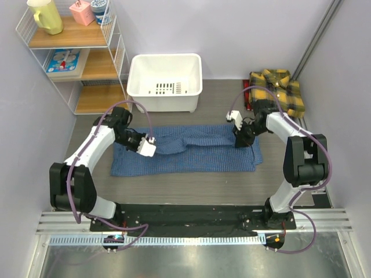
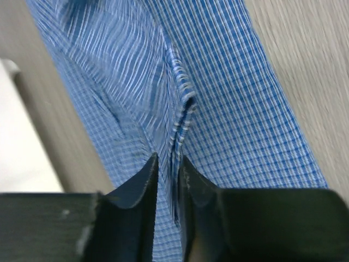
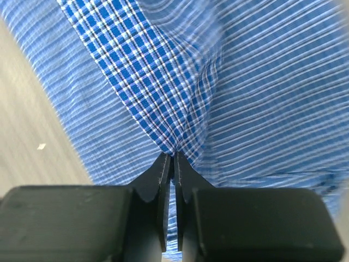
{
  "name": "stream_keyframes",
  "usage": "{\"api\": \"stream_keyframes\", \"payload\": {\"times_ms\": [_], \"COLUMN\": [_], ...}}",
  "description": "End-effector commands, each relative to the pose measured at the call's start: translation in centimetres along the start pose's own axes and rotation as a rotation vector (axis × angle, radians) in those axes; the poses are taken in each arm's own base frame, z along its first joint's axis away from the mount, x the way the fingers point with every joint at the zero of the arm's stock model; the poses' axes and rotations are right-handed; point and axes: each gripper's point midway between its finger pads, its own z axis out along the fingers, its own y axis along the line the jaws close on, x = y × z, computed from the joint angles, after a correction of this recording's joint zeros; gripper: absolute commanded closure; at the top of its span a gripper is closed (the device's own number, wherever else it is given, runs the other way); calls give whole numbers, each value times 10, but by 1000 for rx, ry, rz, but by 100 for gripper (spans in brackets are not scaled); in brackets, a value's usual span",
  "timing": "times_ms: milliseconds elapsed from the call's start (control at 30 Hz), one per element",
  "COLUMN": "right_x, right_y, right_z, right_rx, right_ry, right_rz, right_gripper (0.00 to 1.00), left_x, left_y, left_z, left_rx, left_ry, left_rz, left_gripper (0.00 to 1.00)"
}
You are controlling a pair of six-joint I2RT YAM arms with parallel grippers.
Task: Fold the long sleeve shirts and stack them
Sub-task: Fold the shirt
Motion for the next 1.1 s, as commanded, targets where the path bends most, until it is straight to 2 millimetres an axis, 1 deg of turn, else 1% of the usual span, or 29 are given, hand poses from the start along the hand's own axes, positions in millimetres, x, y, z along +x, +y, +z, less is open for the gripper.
{"api": "stream_keyframes", "payload": {"times_ms": [0,33,67,100,167,200,267,300,333,367,400,467,500,533,567,667,700,767,867,900,933,1067], "right_x": [9,13,13,12,16,16,22,24,28,29,30,31,31,26,25,19,19,16,14,14,12,11], "right_y": [24,28,30,33,39,41,45,46,46,45,44,39,36,30,28,24,22,20,17,17,15,11], "right_z": [-12,-10,-11,-12,-11,-12,-10,-10,-9,-9,-8,-8,-7,-8,-6,-5,-5,-4,-4,-4,-5,-5], "right_rx": [-34,-39,-39,-36,-41,-37,-47,-49,-51,-51,-52,-40,-33,-14,-13,-11,-9,-5,2,2,10,20], "right_ry": [33,41,40,43,55,60,85,94,111,117,125,143,146,140,142,130,128,125,121,122,120,122], "right_rz": [-104,-113,-120,-140,-157,-169,-181,-180,-176,-171,-169,-163,-153,-152,-129,-116,-113,-110,-106,-102,-105,-100], "right_gripper": [89,90,91,91,90,90,87,86,83,82,80,78,78,81,82,84,85,85,88,88,90,92], "left_x": [19,20,23,21,24,20,18,12,9,8,5,14,15,15,21,25,26,34,51,58,65,78], "left_y": [2,-2,-6,-8,-10,-12,-8,-9,-6,-5,-5,-8,-14,-17,-22,-31,-31,-29,-32,-36,-39,-53], "left_z": [-14,-16,-22,-27,-33,-37,-40,-41,-42,-41,-39,-29,-24,-20,-12,1,4,11,15,20,21,30], "left_rx": [-31,-32,-47,-64,-99,-134,-187,-201,-209,-213,-222,-203,-178,-162,-134,-99,-94,-108,-139,-132,-138,-96], "left_ry": [38,36,42,43,53,56,51,34,20,8,-5,22,34,39,61,76,70,84,150,180,220,287], "left_rz": [-55,-106,-199,-251,-361,-520,-691,-851,-936,-1017,-1186,-1354,-1437,-1522,-1584,-1699,-1715,-1755,-1766,-1778,-1780,-1766], "left_gripper": [74,71,69,68,64,63,60,59,58,57,57,58,59,62,63,65,65,65,66,66,66,66]}}
